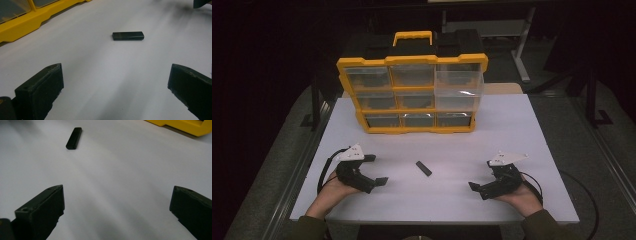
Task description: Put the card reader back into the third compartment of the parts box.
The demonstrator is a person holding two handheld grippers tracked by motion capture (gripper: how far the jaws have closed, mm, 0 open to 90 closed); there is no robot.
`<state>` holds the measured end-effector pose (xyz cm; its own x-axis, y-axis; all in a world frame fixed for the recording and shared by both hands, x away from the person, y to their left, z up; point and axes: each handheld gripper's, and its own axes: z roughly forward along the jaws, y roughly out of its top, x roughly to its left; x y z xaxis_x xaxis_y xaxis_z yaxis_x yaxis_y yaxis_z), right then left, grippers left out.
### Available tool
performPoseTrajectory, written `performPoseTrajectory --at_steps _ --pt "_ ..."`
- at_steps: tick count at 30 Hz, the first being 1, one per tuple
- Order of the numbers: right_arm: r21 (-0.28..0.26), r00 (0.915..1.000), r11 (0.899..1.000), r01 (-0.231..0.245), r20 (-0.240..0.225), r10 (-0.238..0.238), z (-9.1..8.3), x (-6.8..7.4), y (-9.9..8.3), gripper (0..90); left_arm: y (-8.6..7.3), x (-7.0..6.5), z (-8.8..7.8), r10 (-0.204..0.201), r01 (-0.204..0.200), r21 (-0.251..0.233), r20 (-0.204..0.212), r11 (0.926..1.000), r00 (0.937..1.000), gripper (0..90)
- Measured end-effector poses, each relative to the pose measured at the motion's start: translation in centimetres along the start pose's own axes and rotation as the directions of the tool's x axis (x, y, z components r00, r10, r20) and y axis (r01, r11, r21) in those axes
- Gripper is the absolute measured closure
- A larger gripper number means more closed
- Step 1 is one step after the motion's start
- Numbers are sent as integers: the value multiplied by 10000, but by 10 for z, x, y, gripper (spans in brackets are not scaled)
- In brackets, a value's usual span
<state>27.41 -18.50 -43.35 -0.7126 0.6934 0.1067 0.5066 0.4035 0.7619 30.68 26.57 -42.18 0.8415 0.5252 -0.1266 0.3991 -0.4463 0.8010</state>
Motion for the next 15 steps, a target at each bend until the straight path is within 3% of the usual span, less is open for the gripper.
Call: performPoseTrajectory --at_steps 15 --pt "-67 10000 9999 91 -2 -91 0 1 1 0 8 -2 8 25 -26 91 84 10000 10000 0"
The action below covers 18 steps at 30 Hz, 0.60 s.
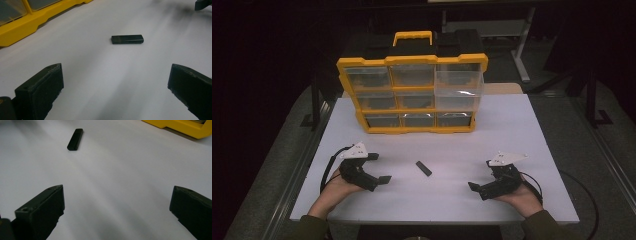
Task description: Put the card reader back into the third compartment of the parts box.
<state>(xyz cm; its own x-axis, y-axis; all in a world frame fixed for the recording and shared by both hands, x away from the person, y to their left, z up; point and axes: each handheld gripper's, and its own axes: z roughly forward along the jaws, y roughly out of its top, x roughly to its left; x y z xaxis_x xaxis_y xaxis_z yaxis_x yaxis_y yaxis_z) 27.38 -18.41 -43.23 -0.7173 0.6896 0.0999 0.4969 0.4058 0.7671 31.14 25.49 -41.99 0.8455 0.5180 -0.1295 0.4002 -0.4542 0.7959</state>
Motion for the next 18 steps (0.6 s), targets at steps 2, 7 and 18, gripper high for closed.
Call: performPoseTrajectory --at_steps 2,7,18 --pt "13 10000 10000 -21 8 21 0 0 0 0 1 0 1 -72 72 10 -2 10000 10000 0" --pt "-22 10000 10000 -50 -1 50 0 -1 0 0 3 0 3 -99 99 -54 139 9999 9999 0" --pt "-21 10000 10000 0 -15 0 0 0 0 0 9 -2 9 -90 93 -100 288 9999 9995 0"
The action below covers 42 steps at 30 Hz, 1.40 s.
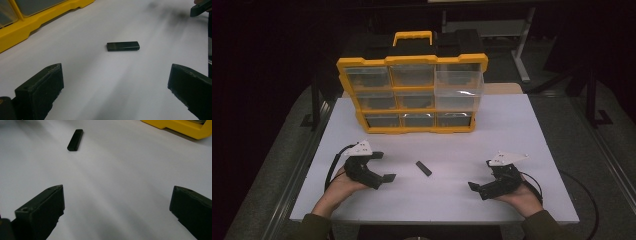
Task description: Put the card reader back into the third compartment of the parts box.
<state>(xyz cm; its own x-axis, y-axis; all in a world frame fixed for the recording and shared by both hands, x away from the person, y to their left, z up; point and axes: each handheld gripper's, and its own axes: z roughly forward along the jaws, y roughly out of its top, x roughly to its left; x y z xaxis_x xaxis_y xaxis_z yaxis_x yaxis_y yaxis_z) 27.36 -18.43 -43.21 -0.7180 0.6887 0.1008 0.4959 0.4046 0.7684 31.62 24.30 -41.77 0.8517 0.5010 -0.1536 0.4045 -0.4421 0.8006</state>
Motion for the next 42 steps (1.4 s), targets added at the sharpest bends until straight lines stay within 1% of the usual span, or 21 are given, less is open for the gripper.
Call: performPoseTrajectory --at_steps 5,11,26,28,33,36,42 --pt "3 10000 10000 25 -9 -25 1 0 0 0 2 -1 2 71 -70 -59 60 10000 10000 0" --pt "-8 10000 10000 17 -29 -17 1 0 0 0 4 -1 3 37 -36 -113 87 9999 10000 0" --pt "-31 10000 10000 39 -55 -39 0 0 0 0 14 -5 12 166 -163 -134 280 9998 9995 0" --pt "-26 10000 10000 32 -42 -32 0 0 0 0 16 -6 13 224 -222 -92 263 9997 9994 0" --pt "-30 10000 10000 35 -12 -35 0 0 0 0 18 -6 15 189 -186 -92 314 9998 9993 0" --pt "-21 10000 10000 34 -25 -34 1 1 0 0 19 -6 16 263 -261 -59 303 9996 9992 0" --pt "1 10000 10000 46 -54 -46 1 1 0 0 22 -7 18 258 -255 -86 310 9996 9992 0"
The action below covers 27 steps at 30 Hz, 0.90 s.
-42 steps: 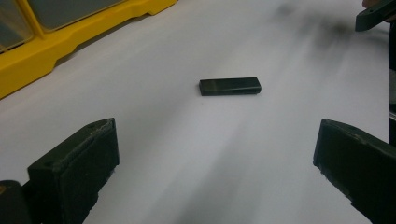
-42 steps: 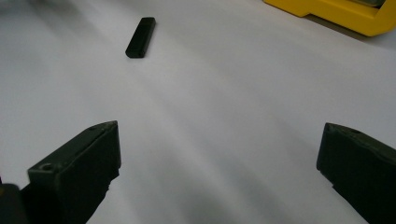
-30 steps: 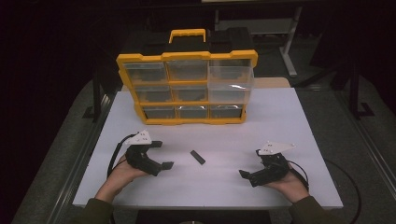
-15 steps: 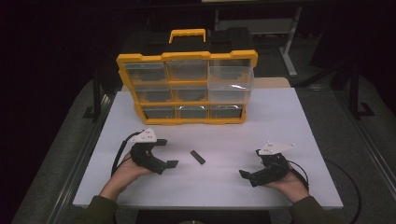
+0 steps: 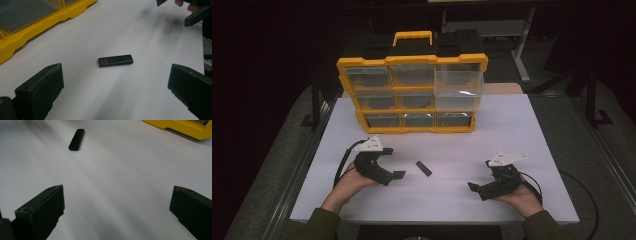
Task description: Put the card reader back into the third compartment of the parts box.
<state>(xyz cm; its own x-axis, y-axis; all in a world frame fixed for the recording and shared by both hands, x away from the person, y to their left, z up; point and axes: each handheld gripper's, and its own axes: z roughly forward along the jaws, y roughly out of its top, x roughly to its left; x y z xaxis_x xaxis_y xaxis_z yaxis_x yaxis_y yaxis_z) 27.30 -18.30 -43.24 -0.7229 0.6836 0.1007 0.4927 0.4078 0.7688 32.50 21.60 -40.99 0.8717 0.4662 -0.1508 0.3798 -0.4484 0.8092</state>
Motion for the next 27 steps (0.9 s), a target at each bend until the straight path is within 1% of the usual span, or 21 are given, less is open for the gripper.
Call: performPoseTrajectory --at_steps 7,13,16,22,27 --pt "-22 10000 10000 1 36 -1 0 0 0 0 3 -2 4 49 -49 21 -15 10000 10000 0" --pt "-31 10000 10000 -11 38 11 0 0 0 0 6 -3 7 30 -30 35 53 10000 10000 0" --pt "-55 10000 10000 16 59 -15 0 0 1 0 8 -3 9 -45 45 -66 60 10000 10000 0" --pt "-54 10000 10000 3 67 -2 0 1 1 0 12 -5 12 -25 26 -92 84 10000 10000 0" --pt "-52 10000 10000 30 59 -30 -1 1 1 0 15 -6 15 -85 85 -180 12 9998 10000 0"
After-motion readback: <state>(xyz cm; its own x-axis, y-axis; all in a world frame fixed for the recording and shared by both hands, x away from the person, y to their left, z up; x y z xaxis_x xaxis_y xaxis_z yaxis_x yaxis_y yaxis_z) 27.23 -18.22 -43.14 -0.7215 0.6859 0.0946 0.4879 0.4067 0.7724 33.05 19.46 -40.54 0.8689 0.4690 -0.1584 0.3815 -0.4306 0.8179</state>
